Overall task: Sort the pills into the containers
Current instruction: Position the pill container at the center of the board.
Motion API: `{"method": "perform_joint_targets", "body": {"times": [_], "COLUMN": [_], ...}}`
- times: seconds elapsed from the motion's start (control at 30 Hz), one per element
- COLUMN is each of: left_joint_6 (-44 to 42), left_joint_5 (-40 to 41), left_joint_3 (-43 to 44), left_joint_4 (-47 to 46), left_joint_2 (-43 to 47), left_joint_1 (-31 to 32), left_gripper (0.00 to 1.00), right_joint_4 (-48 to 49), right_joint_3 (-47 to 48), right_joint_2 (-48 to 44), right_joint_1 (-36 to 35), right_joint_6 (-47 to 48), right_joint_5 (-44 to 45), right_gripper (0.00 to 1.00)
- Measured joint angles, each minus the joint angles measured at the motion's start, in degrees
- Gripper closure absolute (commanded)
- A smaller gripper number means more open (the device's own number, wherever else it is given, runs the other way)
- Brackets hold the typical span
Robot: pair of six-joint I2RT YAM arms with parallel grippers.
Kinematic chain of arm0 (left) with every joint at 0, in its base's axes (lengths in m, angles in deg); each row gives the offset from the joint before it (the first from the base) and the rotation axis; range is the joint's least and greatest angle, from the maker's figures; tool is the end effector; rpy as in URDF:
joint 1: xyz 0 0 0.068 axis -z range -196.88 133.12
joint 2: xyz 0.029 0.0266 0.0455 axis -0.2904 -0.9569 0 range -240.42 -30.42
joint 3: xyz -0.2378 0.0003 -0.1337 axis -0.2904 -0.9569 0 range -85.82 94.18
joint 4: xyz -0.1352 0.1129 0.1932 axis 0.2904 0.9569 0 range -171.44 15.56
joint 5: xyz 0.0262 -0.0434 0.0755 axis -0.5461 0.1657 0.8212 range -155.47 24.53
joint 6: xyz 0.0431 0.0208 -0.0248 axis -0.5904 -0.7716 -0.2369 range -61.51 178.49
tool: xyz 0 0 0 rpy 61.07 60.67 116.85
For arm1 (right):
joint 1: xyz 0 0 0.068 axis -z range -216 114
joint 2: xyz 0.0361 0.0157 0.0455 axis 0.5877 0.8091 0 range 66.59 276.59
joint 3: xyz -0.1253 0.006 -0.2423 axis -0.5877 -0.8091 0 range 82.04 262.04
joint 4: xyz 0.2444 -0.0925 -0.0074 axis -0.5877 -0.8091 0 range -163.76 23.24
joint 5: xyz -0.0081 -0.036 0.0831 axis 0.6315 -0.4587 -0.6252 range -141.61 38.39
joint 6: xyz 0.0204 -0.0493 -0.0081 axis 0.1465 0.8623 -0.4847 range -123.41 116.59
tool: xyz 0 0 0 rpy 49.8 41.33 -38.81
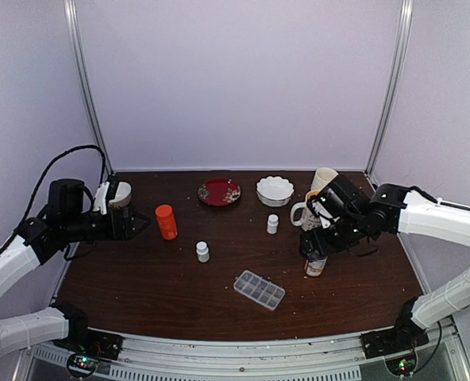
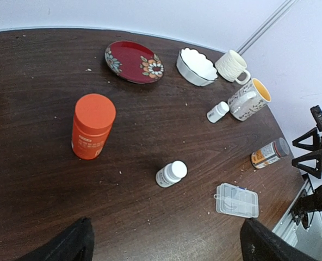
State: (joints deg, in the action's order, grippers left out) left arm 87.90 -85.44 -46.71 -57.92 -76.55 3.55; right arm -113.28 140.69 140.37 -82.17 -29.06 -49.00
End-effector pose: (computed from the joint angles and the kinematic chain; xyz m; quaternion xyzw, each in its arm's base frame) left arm 0.1646 -0.0743 0.2788 0.0187 0.8593 -0.3423 0.3795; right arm 0.1745 0.1795 0.2646 -0.1672 0.9548 0.1257 0.2112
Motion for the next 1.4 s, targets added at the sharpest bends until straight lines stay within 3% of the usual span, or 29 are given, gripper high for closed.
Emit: {"method": "perform_joint_targets", "body": {"times": [0.33, 0.6, 0.87, 1.27, 1.4], "left_joint_6": [0.48, 1.03, 1.18, 2.21, 2.45], "left_joint_5": [0.66, 1.84, 2.45, 2.38, 2.38], "left_joint_3": [-1.88, -2.62, -3.61, -4.15, -4.52], "left_joint_4": [-1.6, -2.49, -2.69, -4.09, -4.24], "left_joint_2": [-0.04, 0.22, 0.85, 0.68, 0.72], "left_joint_1": [2.84, 2.84, 2.89, 2.89, 2.89], "left_gripper": [0.05, 0.05, 0.04, 0.04, 0.04], "right_joint_4": [1.46, 4.46, 4.68, 5.16, 5.11], "right_joint_3": [10.78, 13.31, 13.42, 13.49, 14.34], "right_joint_2": [10.97, 24.57, 31.34, 35.19, 35.98], "right_joint_1": [-14.32, -17.68, -18.51, -19.61, -19.67], "right_joint_6": [0.83, 4.13, 6.25, 7.17, 5.57], "right_joint_5": [0.04, -1.6, -1.77, -2.36, -1.99], "right_gripper": [0.02, 0.0, 0.01, 0.17, 0.27]}}
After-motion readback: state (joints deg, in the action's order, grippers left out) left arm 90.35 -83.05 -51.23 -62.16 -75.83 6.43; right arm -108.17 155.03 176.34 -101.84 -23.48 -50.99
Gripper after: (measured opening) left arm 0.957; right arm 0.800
